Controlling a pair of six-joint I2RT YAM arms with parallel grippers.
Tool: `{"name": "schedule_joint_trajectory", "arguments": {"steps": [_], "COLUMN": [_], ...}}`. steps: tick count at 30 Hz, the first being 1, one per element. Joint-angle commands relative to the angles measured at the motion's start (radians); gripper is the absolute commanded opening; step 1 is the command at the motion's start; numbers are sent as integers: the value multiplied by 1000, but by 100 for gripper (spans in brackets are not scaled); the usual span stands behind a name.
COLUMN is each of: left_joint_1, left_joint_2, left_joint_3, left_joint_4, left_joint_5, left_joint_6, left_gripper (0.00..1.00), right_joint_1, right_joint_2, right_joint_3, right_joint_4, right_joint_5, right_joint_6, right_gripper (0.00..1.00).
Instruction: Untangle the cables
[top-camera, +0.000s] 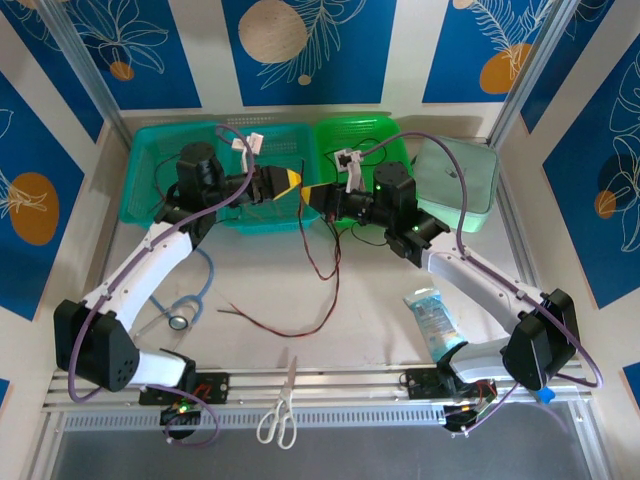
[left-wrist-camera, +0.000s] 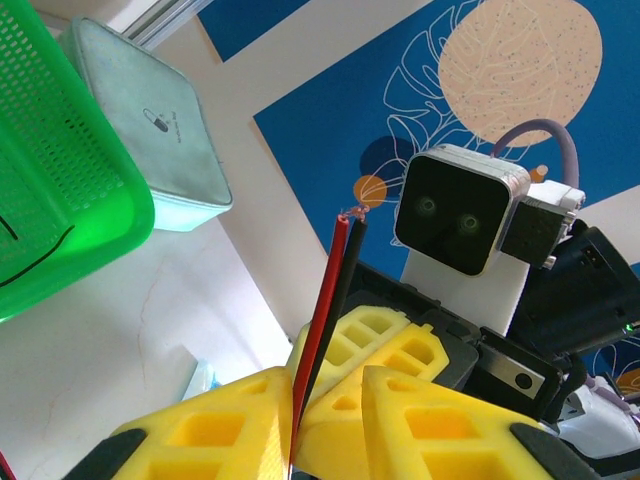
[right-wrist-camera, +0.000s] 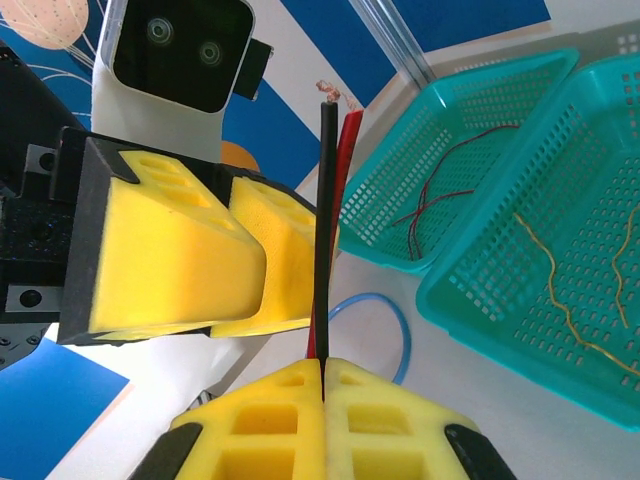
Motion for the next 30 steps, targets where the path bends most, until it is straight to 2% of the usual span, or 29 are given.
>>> {"name": "schedule_joint_trajectory", "arguments": {"steps": [1, 5, 8, 13, 18, 25, 30], "left_joint_1": [-11, -11, -11, -11, -11, -11, -11], "left_joint_2": [9, 6, 8, 14, 13, 6, 5], "left_joint_3": [31, 30, 30, 32, 37, 35, 33], "left_joint_4": [32, 11, -9, 10, 6, -10, -11], "left_joint_5": [32, 20, 13, 13, 15, 12, 10], "left_joint_6": [-4, 15, 28, 15, 16, 24, 28], "left_gripper": [26, 28, 35, 29, 29, 10, 0], "right_joint_1": [-8, -13, -16, -20, -22, -25, -26], "right_joint_2": [-16, -20, -21, -21, 1, 3, -7], "right_joint_3": [24, 21, 22, 22, 36, 36, 38], "right_joint_4": [24, 30, 31, 32, 25, 31, 23], "right_joint_5": [-38, -40, -44, -60, -93, -86, -71], "right_joint_6": [15, 21, 24, 31, 40, 45, 42], "right_gripper": [0, 0, 0, 0, 0, 0, 0]}}
